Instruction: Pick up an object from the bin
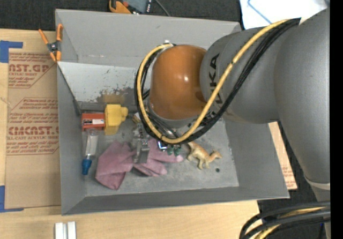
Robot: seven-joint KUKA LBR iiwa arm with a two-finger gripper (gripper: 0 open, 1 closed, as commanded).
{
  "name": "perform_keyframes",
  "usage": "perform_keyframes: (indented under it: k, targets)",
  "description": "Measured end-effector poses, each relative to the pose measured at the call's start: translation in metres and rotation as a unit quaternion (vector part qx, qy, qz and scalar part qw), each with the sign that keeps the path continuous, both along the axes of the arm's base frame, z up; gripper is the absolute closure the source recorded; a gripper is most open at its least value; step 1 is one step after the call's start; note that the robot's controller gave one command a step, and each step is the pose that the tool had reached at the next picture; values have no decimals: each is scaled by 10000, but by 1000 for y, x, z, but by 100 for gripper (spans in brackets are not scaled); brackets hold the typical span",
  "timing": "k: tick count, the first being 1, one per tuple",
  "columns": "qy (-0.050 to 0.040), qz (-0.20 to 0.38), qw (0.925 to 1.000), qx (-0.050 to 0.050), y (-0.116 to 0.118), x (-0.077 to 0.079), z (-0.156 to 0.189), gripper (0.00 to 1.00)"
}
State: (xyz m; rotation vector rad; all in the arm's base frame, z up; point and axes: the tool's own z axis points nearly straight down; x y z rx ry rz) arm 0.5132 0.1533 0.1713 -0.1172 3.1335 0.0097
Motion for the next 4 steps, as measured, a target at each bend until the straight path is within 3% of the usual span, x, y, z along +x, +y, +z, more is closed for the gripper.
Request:
perform_keyframes:
  k: [1, 2, 3, 4]
  targets:
    - [-18, -80, 10000, 9, 3, -11, -4, 0]
    - [-70, -139, 9999, 25, 6, -20, 30, 0]
    - [-55, 591, 9982, 11, 11, -24, -55, 0]
    - [-54, 534, 9986, 14, 12, -23, -95, 0]
